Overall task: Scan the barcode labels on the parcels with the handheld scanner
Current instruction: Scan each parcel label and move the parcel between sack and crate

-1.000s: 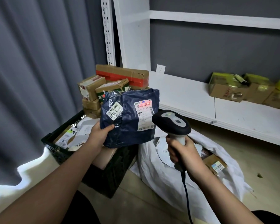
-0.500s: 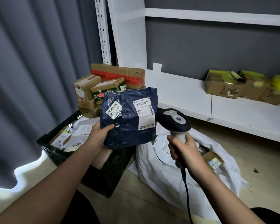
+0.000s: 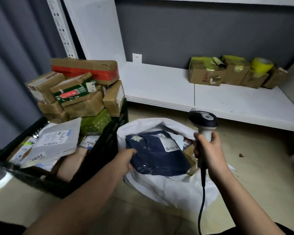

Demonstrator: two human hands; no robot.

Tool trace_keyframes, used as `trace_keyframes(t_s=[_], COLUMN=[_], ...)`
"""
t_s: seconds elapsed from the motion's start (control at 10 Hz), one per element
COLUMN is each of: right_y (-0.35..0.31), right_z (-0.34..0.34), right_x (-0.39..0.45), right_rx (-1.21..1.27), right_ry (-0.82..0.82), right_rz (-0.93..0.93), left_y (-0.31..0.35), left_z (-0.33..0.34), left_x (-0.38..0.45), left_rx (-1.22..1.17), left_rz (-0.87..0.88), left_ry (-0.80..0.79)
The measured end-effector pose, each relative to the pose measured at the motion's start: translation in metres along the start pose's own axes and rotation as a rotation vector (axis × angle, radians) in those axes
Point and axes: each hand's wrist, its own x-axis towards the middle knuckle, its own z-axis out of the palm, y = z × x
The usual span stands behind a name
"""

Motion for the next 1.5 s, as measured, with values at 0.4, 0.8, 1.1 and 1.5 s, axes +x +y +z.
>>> trace_keyframes(t_s=[0.4, 0.8, 1.1, 1.5], right_y=[0.029, 0.038, 0.032, 0.016], right_z=[-0.01, 0.003, 0.016, 0.051], right_x=[0.024, 0.033, 0.019, -0.014], right_rx=[-0.004, -0.036, -0.052, -0.045], right_ry=[-0.088, -0.106, -0.136, -0.183], right_rz=[0.036, 0.069, 0.106, 0.119], left_y=[-0.043, -0.08, -0.08, -0.05], left_z=[0.098, 0.03, -0.056, -0.072], left_x=[0.103, 0.142, 0.103, 0.02], left_rx=[-0.236, 1.895, 2.197, 1.892], left_rz=[-0.065, 0.387, 0.788, 0.575], left_ry=[0.031, -0.368, -0.368, -0.333])
